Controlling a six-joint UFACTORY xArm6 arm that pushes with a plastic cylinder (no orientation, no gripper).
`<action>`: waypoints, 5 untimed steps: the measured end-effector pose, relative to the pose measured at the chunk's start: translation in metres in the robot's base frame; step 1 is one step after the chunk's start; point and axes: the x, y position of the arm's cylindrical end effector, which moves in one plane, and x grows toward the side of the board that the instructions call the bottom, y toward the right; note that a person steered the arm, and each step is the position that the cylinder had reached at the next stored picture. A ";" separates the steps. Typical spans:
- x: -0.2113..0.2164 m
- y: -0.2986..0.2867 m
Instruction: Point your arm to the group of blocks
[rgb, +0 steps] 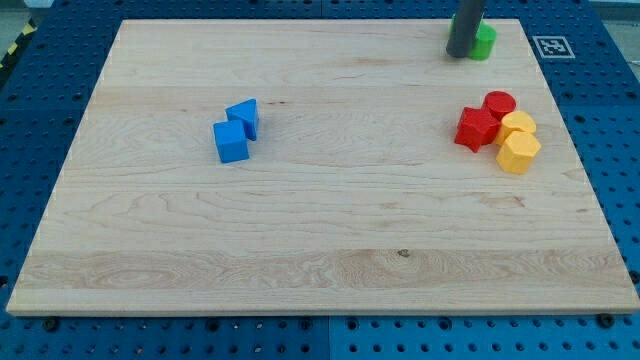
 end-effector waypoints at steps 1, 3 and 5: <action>-0.001 0.002; -0.016 -0.063; -0.019 -0.071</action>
